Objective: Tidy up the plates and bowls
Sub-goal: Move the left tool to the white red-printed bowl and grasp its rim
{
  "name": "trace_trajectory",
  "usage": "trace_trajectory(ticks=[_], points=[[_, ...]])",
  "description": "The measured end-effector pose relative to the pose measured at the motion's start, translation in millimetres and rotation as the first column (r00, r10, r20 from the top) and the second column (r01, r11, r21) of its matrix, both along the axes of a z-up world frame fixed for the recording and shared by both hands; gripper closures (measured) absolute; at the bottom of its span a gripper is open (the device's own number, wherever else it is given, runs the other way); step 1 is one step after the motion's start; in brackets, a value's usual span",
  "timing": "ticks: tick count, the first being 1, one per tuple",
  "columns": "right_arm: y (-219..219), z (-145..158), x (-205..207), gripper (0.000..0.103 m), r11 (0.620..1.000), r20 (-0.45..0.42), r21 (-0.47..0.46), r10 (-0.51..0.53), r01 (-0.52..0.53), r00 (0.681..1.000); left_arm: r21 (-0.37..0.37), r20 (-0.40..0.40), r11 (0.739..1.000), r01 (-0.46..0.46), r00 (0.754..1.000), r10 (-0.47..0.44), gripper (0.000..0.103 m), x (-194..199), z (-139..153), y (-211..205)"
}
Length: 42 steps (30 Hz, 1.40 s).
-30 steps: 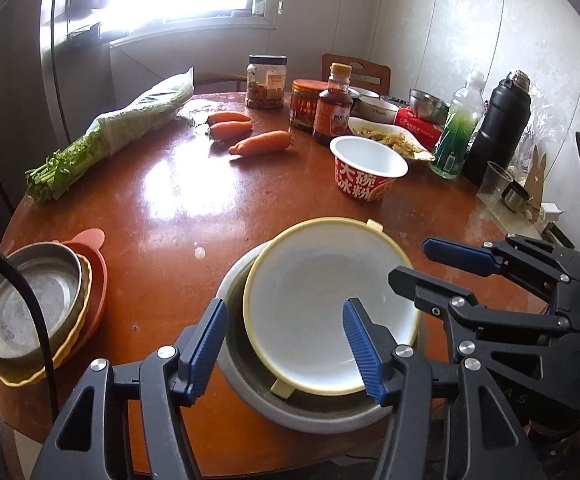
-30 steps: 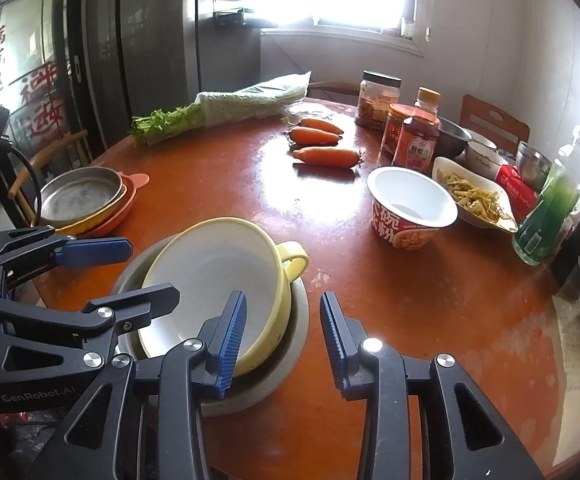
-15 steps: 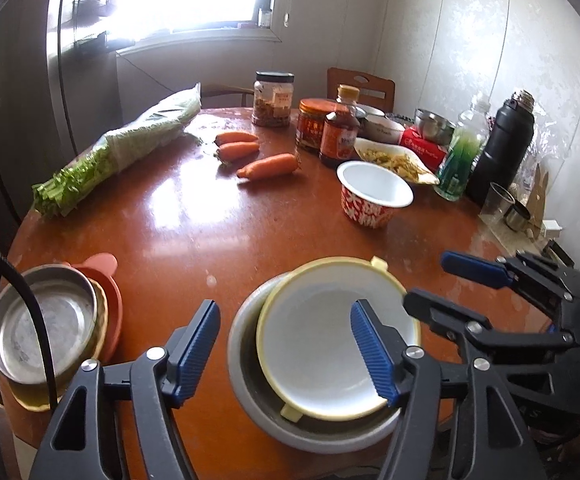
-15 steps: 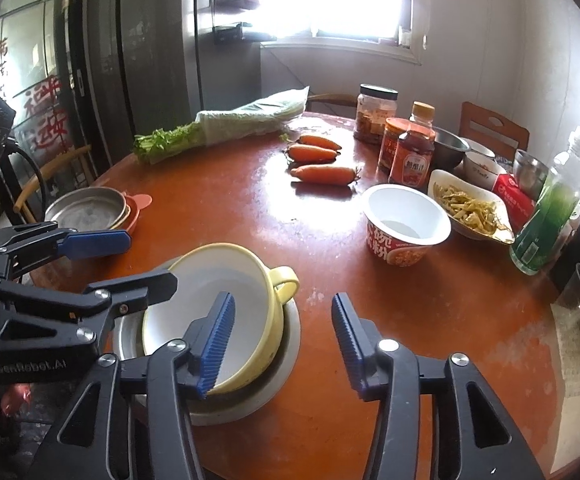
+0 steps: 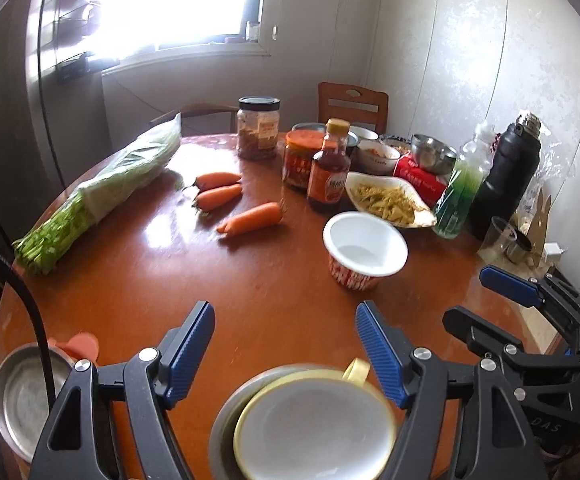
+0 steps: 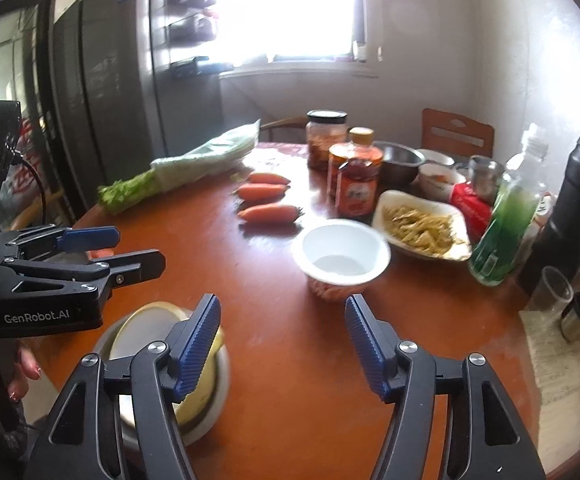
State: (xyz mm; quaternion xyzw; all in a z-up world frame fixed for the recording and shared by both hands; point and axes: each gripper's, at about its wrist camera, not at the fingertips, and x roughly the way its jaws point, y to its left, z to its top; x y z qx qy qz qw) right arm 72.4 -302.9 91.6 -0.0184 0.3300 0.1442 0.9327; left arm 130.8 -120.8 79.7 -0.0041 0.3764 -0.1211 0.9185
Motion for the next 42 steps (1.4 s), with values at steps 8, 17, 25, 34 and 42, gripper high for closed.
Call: trace_trajectory(ticks=[8, 17, 25, 34, 42], points=[[-26, 8, 35, 0.03, 0.997, 0.005, 0.036, -0.074, 0.073, 0.997, 0.028, -0.03, 0.999, 0.014, 0.999, -0.014, 0.027, 46, 9, -25], [-49, -14, 87, 0.028, 0.987, -0.081, 0.077, -0.138, 0.144, 0.987, 0.076, -0.099, 0.997, 0.031, 0.995, -0.024, 0.023, 89, -7, -46], [-62, -42, 122, 0.028, 0.978, -0.169, 0.09, -0.172, 0.189, 0.971, 0.078, -0.198, 0.996, 0.031, 0.98, -0.015, 0.023, 126, -29, -50], [-62, -74, 146, 0.028, 0.978, -0.239, 0.09, -0.16, 0.186, 0.958, 0.008, -0.303, 1.0, 0.029, 0.953, -0.025, 0.023, 157, -49, -51], [-53, -82, 150, 0.028, 0.987, -0.247, 0.081, -0.116, 0.14, 0.962, 0.01, -0.332, 0.999, 0.047, 0.942, -0.04, 0.023, 172, -64, -62]])
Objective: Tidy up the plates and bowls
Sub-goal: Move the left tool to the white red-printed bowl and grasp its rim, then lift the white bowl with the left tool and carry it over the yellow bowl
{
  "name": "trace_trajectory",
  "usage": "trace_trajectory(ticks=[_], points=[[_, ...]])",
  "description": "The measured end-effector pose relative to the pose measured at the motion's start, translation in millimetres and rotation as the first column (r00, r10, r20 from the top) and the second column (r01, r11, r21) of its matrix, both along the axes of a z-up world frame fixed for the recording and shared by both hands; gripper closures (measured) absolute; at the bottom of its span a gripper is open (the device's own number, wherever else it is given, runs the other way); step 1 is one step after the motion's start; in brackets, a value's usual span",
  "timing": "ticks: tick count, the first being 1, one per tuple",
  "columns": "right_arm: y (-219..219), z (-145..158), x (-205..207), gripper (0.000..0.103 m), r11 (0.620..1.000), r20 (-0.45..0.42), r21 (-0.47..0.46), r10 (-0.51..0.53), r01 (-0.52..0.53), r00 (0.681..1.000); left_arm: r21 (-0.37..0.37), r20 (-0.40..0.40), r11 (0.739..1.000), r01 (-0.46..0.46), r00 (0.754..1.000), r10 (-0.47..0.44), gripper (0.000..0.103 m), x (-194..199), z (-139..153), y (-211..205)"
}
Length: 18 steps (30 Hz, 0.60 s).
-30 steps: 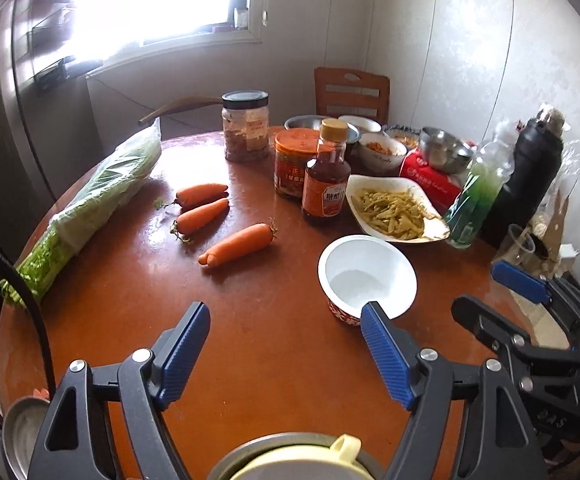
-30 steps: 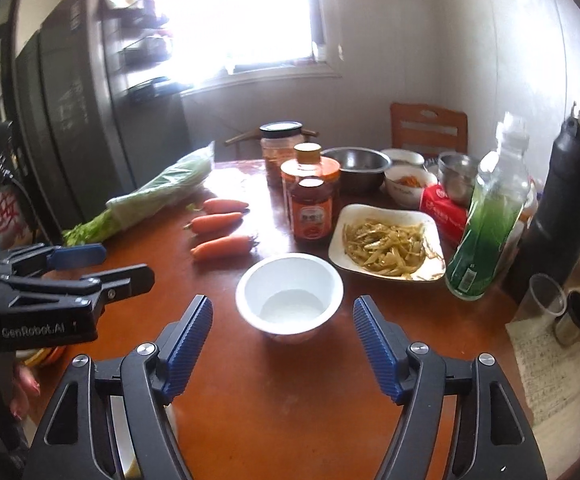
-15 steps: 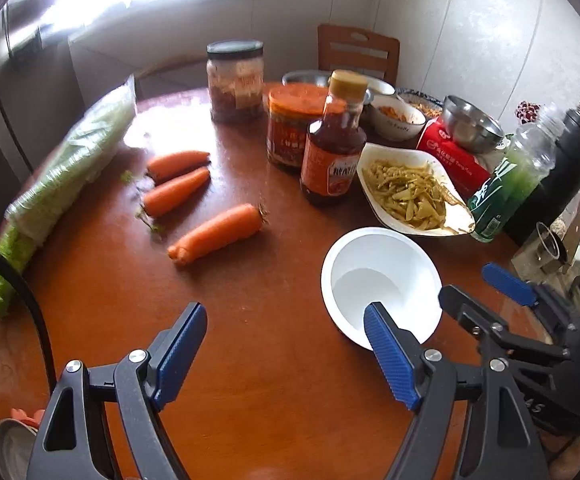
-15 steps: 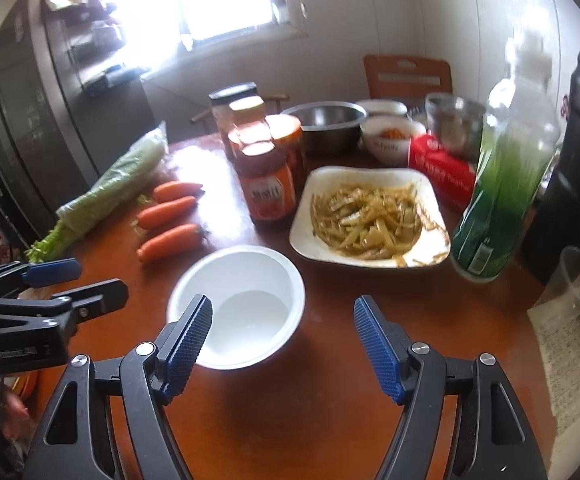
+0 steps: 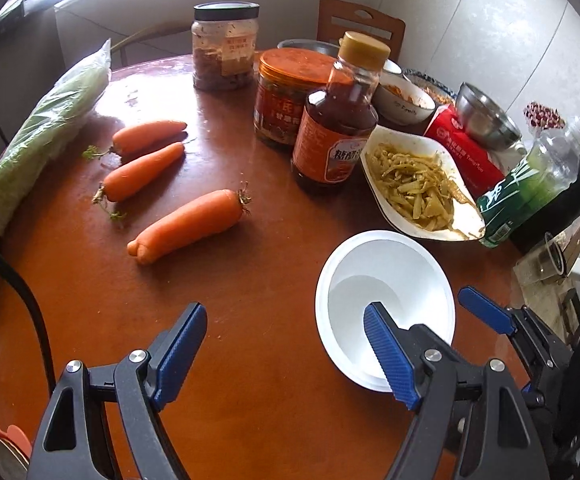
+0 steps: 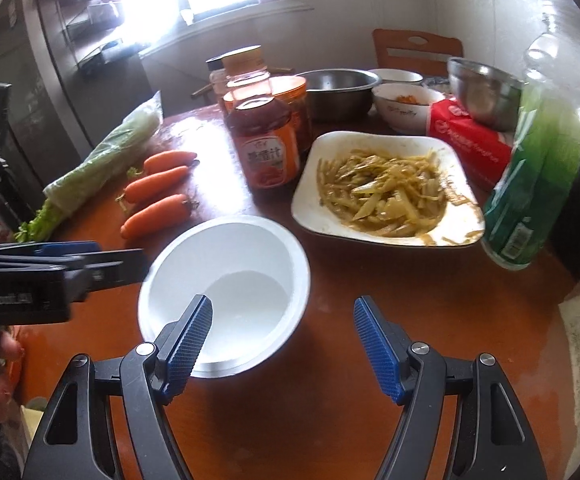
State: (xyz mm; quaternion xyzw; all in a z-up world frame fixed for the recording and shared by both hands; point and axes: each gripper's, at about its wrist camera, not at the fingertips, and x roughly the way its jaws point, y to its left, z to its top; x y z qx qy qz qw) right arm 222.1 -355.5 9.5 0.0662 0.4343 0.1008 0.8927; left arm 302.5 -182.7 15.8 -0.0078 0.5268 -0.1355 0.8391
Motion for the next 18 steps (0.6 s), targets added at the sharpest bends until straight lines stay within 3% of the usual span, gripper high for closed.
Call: trace_trajectory(ticks=[8, 11, 13, 18], points=[[22, -5, -5, 0.029, 0.996, -0.003, -0.042, 0.077, -0.077, 0.997, -0.033, -0.063, 0.999, 0.001, 0.998, -0.003, 0.028, 11, -18, 0], [26, -5, -7, 0.029, 0.995, 0.003, -0.031, 0.092, -0.091, 0.996, -0.058, -0.091, 0.998, 0.008, 0.996, -0.014, 0.037, 12, -25, -1], [29, -5, -9, 0.031, 0.995, 0.009, -0.034, 0.098, -0.098, 0.995, -0.061, -0.097, 0.998, 0.012, 0.995, -0.018, 0.051, 11, -27, -4], [28, -8, -12, 0.054, 0.995, -0.001, -0.024, 0.098, -0.098, 0.995, -0.061, -0.129, 0.998, 0.035, 0.991, -0.043, 0.072, 9, -36, -13]])
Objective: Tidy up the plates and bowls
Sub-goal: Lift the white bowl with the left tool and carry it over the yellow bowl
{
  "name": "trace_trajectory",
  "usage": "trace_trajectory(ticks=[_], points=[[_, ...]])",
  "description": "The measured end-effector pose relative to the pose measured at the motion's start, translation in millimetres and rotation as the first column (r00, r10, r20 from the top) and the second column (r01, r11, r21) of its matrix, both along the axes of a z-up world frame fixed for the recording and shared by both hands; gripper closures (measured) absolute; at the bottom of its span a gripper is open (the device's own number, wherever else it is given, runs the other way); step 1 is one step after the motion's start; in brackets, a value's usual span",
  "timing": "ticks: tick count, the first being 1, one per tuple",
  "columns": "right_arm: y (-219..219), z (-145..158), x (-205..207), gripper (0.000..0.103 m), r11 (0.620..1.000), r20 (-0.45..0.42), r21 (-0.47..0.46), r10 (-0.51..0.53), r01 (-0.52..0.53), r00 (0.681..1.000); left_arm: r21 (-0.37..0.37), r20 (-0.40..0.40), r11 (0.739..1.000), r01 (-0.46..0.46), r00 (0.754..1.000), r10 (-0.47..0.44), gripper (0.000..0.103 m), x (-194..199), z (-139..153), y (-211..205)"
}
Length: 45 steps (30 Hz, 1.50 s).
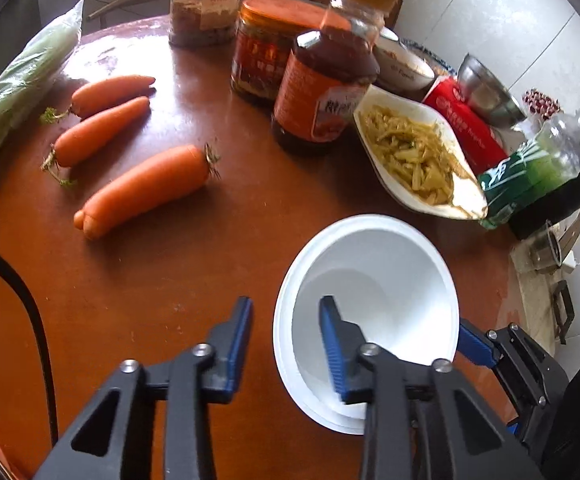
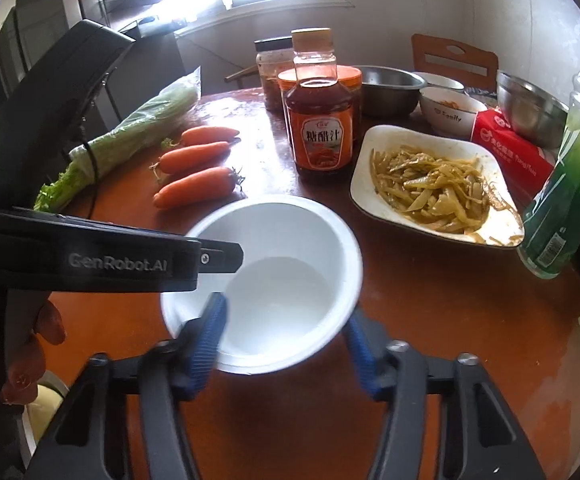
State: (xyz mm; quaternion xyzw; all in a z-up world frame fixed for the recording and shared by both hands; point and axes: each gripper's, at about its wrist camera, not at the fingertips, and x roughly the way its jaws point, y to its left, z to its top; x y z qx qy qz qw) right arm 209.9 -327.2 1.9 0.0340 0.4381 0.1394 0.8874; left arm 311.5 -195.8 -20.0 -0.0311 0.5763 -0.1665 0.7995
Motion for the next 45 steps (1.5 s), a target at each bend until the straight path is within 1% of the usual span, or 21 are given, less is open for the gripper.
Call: trace_trajectory(ticks=[2, 8, 11, 14, 16, 22, 30, 40, 45], points=[[-2, -1, -2, 0.056, 1.0, -0.002, 0.012, -0.004, 0.004, 1.0, -0.013, -0.006, 1.0, 0.012, 1.0, -0.012, 0.073, -2, 0, -2], [-5, 1, -4, 0.058, 0.999, -0.007, 0.04, -0.008, 0.009, 1.0, -0.025, -0.006, 0.999, 0.037, 0.999, -0.037, 0.073, -6, 4, -5], [-5, -2, -5, 0.058, 0.999, -0.015, 0.051, -0.014, 0.015, 1.0, -0.038, -0.025, 0.999, 0.035, 0.999, -0.036, 0.073, -7, 4, -3], [-5, -2, -7, 0.059, 0.996, -0.026, 0.084, -0.007, 0.009, 1.0, -0.038, -0.019, 0.999, 0.03, 0.999, -0.031, 0.073, -12, 6, 2], [-4, 0, -11, 0.059, 0.995, -0.017, 0.096, -0.004, 0.006, 1.0, -0.046, -0.019, 0.999, 0.028, 0.999, -0.029, 0.073, -16, 9, 5], [4, 14, -21, 0.059, 0.993, 0.01, 0.113, 0.012, -0.013, 1.0, -0.035, 0.046, 0.999, 0.027, 0.999, -0.026, 0.073, -31, 34, 15], [12, 39, -39, 0.059, 0.992, 0.058, 0.121, 0.026, -0.033, 0.998, -0.057, 0.084, 0.998, 0.02, 0.996, -0.015, 0.073, -49, 58, 28], [26, 71, -66, 0.059, 0.992, 0.122, 0.108, 0.051, -0.065, 0.991, -0.067, 0.154, 0.998, 0.017, 0.988, -0.006, 0.073, -85, 91, 46], [35, 84, -80, 0.058, 0.992, 0.147, 0.096, 0.064, -0.079, 0.987, -0.064, 0.178, 0.998, 0.021, 0.984, -0.009, 0.073, -102, 103, 54]])
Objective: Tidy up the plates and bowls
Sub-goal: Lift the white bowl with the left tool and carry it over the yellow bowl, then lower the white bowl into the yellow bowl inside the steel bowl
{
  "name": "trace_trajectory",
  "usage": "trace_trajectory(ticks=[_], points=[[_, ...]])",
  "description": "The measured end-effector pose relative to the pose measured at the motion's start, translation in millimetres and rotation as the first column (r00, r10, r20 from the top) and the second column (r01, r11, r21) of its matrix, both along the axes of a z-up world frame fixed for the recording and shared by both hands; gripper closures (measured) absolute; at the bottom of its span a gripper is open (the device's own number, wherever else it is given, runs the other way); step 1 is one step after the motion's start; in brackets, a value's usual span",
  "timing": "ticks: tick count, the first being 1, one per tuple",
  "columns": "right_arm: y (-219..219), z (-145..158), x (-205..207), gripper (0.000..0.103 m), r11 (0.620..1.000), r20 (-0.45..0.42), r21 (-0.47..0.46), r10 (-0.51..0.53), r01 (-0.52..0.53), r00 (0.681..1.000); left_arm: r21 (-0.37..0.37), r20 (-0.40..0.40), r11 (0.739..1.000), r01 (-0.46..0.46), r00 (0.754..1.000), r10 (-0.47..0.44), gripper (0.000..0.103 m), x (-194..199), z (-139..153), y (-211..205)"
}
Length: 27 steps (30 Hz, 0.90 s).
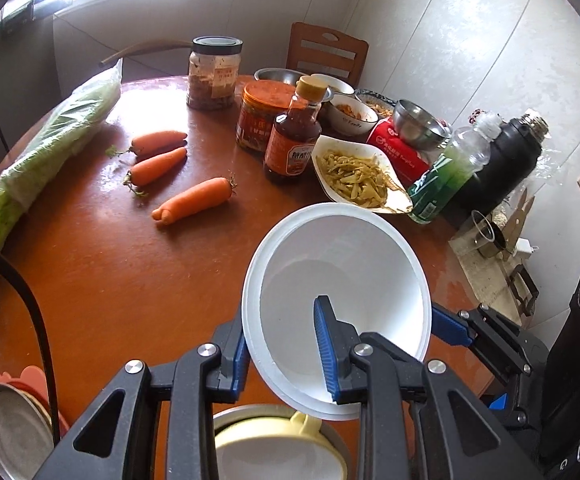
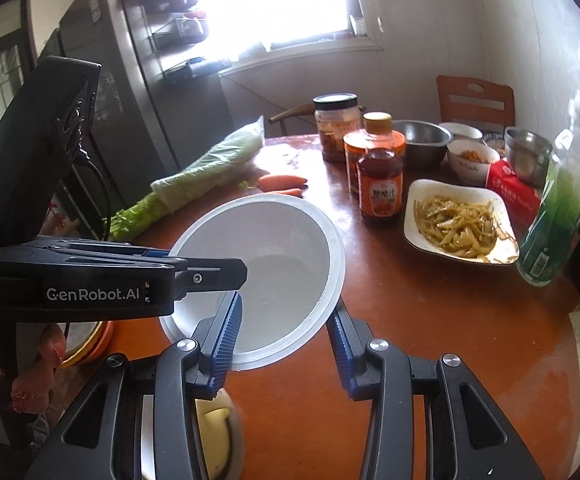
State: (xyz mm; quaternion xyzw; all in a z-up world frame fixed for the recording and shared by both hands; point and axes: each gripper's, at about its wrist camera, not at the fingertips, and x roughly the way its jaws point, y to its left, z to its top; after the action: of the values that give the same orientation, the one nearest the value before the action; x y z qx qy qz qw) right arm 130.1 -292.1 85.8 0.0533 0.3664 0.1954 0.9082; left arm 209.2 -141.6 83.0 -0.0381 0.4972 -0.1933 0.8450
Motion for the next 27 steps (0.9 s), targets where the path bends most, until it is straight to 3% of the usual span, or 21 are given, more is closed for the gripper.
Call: trace_trajectory(ticks=[14, 27], points=[[29, 29, -40, 0.058, 0.999, 0.062, -0.021, 0.044, -0.042, 0.997, -0.019, 0.051, 1.0, -0.025, 0.998, 0.025, 0.073, -43, 28, 31], [50, 30, -76, 0.058, 0.996, 0.078, -0.043, 0.08, -0.077, 0.994, -0.046, 0.059, 0.998, -0.05, 0.997, 0.053, 0.073, -80, 23, 55]])
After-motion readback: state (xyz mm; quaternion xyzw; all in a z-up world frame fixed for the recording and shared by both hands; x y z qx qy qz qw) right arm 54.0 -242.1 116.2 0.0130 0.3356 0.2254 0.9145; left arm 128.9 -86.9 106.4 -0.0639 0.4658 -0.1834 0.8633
